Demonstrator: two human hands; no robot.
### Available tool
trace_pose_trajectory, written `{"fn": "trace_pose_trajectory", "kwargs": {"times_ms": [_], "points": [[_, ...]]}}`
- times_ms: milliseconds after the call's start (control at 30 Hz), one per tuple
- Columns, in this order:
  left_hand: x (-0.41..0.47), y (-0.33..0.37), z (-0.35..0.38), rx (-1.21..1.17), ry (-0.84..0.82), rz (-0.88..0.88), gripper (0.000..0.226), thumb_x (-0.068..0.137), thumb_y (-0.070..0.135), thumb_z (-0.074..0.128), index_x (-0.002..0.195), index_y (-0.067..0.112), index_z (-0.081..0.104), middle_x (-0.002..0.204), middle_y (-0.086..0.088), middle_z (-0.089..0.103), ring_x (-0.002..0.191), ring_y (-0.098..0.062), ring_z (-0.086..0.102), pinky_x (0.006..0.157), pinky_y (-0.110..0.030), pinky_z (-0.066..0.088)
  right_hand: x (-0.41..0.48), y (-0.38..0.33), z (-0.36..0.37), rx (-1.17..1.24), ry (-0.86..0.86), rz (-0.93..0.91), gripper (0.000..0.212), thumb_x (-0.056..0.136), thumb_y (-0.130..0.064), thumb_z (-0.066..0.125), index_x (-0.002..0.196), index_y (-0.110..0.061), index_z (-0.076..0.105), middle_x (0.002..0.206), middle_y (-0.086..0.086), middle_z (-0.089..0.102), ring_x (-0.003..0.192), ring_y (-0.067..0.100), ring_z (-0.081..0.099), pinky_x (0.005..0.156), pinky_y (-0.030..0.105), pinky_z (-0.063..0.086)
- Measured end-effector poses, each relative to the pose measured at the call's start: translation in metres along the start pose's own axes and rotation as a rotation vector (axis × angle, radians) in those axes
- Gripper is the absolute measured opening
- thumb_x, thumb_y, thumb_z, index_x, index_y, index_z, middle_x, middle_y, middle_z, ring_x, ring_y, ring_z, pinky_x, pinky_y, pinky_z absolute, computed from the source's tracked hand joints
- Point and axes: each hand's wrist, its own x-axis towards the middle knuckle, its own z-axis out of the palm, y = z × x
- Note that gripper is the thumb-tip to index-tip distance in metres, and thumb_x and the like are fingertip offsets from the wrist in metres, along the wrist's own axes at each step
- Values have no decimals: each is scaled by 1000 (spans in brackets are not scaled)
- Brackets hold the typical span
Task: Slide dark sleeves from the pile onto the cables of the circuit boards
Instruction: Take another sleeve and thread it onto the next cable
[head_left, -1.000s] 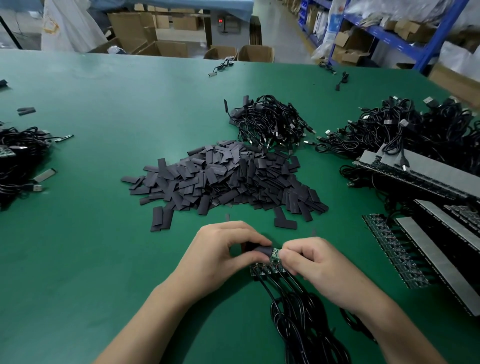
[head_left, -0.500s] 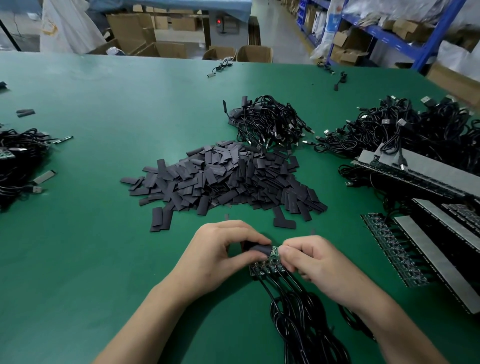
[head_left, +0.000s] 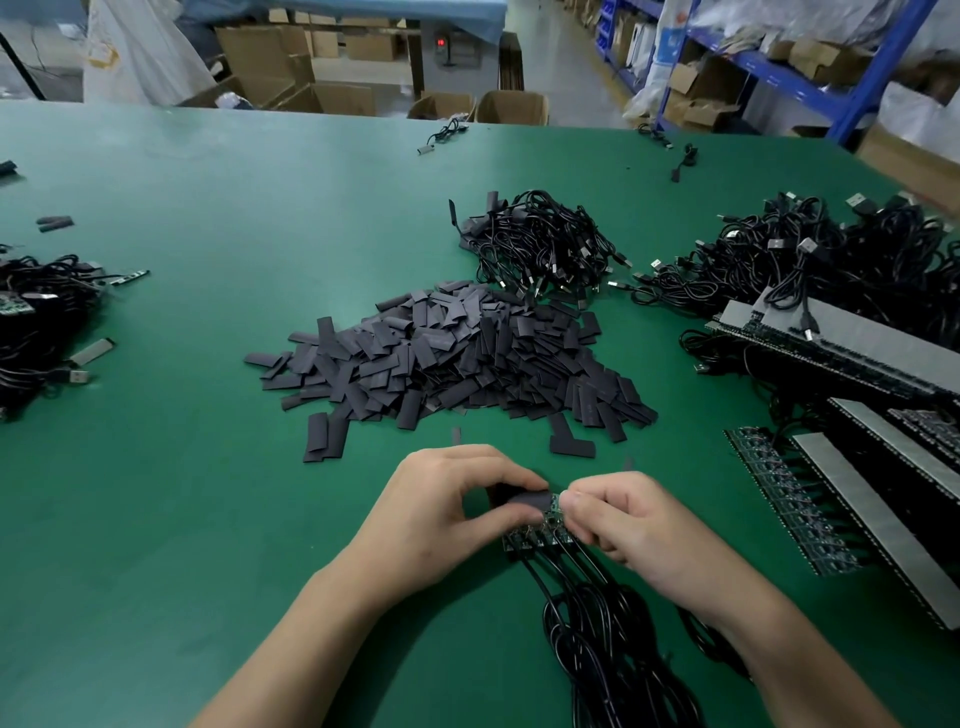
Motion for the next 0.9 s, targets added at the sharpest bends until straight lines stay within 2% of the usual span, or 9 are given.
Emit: {"fn": "trace_pose_trajectory", "kwargs": {"times_ms": [100, 200, 267, 333, 433, 567, 700, 800, 900], "points": [[0, 2, 2, 17, -6, 27, 19, 88, 35, 80, 105, 26, 78, 97, 16, 73, 90, -2, 69, 82, -33, 57, 0, 2, 4, -54, 20, -33, 47, 90, -59, 45, 71, -18, 57, 59, -5, 33, 56, 11, 32, 57, 36, 27], [0, 4, 3, 27, 7, 38, 17, 89, 35, 78, 105, 27, 78, 97, 17, 72, 89, -3, 69, 81, -34, 57, -1, 2, 4, -27, 22, -28, 43, 92, -61, 46, 79, -27, 68, 57, -7, 38, 54, 11, 36, 56, 36, 30], [0, 3, 1, 30, 34, 29, 17, 89, 35, 79, 105, 28, 78, 97, 17, 72, 90, -3, 69, 81, -34, 57, -2, 1, -1, 39, 29, -24, 33, 91, -59, 50, 86, -32, 68, 60, -6, 49, 56, 12, 47, 59, 37, 41], [1, 2, -1, 28, 61, 16, 17, 89, 34, 80, 104, 27, 79, 97, 17, 72, 91, -3, 69, 82, -34, 57, -1, 1, -7, 55, 59, -26, 25, 87, -56, 56, 93, -34, 66, 67, -4, 63, 64, 12, 62, 69, 34, 52], [1, 2, -1, 20, 87, 6, 17, 88, 32, 80, 104, 26, 79, 98, 17, 72, 92, -3, 69, 83, -33, 57, -1, 3, -10, 66, 89, -23, 25, 84, -54, 62, 88, -30, 68, 74, -1, 71, 72, 14, 71, 76, 31, 55], [0, 2, 0, 20, 85, 28, 17, 89, 31, 80, 104, 24, 80, 98, 16, 73, 91, -2, 70, 82, -30, 57, -1, 3, -7, 27, 102, -12, 17, 96, -40, 67, 84, -28, 70, 66, -10, 66, 64, 7, 65, 68, 18, 48], [0, 5, 4, 33, 63, 67, 17, 89, 32, 79, 104, 23, 79, 98, 17, 73, 90, 1, 69, 80, -27, 57, -1, 4, -4, 38, 95, -9, 16, 98, -24, 70, 83, -31, 71, 64, -16, 61, 60, 1, 56, 62, 14, 44], [0, 5, 5, 36, 76, 74, 17, 90, 33, 79, 104, 24, 79, 98, 18, 74, 90, 3, 69, 80, -26, 57, -1, 3, -1, 67, 95, -14, 16, 97, -21, 71, 84, -30, 72, 64, -16, 62, 61, -3, 55, 62, 12, 43], [0, 5, 6, 24, 103, 75, 17, 90, 34, 78, 104, 24, 79, 98, 18, 74, 90, 3, 70, 79, -27, 58, 0, 3, -1, 82, 97, -12, 13, 97, -27, 70, 85, -30, 73, 67, -13, 64, 63, 1, 59, 65, 16, 47]]}}
